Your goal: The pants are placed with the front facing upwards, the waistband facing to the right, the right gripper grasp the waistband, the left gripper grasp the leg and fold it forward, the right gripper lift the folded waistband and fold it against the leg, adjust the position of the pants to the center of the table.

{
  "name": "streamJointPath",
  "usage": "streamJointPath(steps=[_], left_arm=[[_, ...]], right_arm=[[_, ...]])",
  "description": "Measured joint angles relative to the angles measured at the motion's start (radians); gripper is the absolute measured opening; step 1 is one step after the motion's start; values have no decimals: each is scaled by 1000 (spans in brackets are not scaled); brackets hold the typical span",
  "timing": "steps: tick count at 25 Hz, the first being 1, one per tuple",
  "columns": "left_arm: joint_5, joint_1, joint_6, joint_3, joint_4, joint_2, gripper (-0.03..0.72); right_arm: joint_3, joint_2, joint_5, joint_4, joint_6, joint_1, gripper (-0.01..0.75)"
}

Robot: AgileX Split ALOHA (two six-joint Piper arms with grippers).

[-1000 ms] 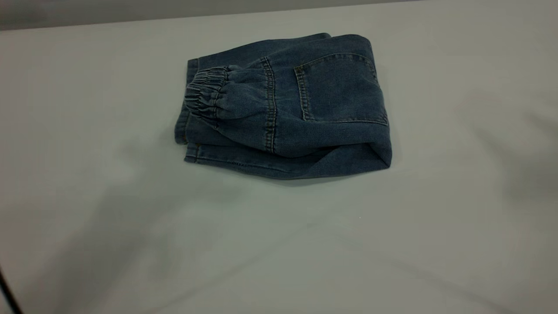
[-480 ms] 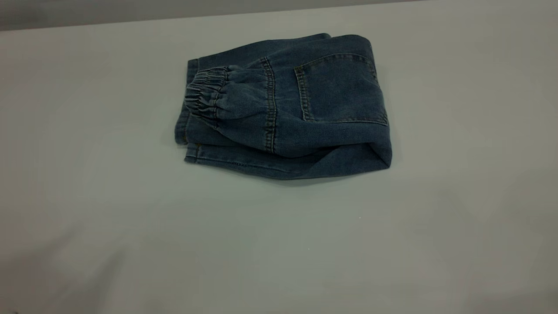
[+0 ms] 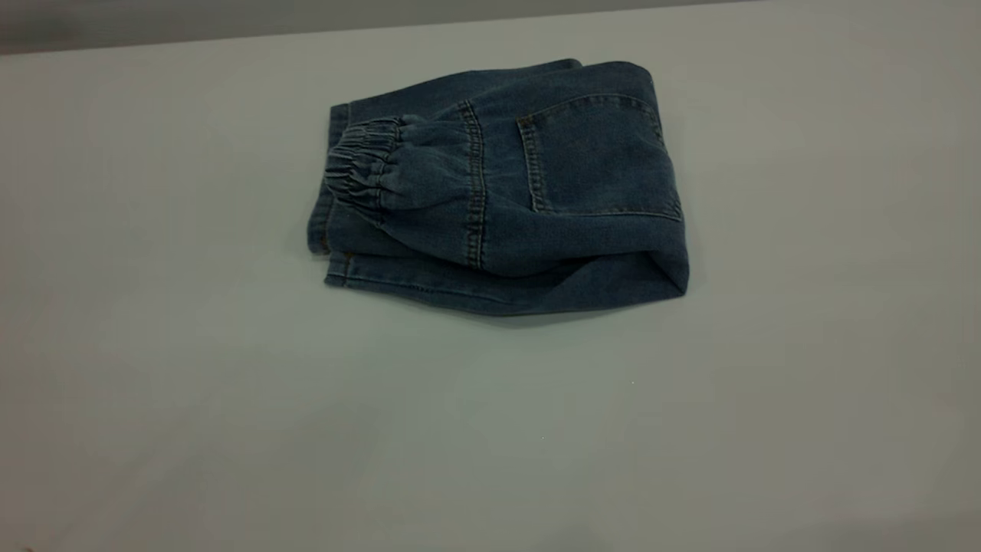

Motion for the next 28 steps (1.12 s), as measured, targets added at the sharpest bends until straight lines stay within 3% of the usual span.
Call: streamJointPath(steps=[6,15,28], left_arm=[[-1,0,-48,197,31,-176,478],[-4,0,-133,353,144,-187,478],[-4,0,-177,484,158,-186,478]], right_arm=[[208,-159,-41,0,-77,0,513],[442,-269,-95,-25,-171,0,513],[493,-269,-110,-105,-127,0,513]])
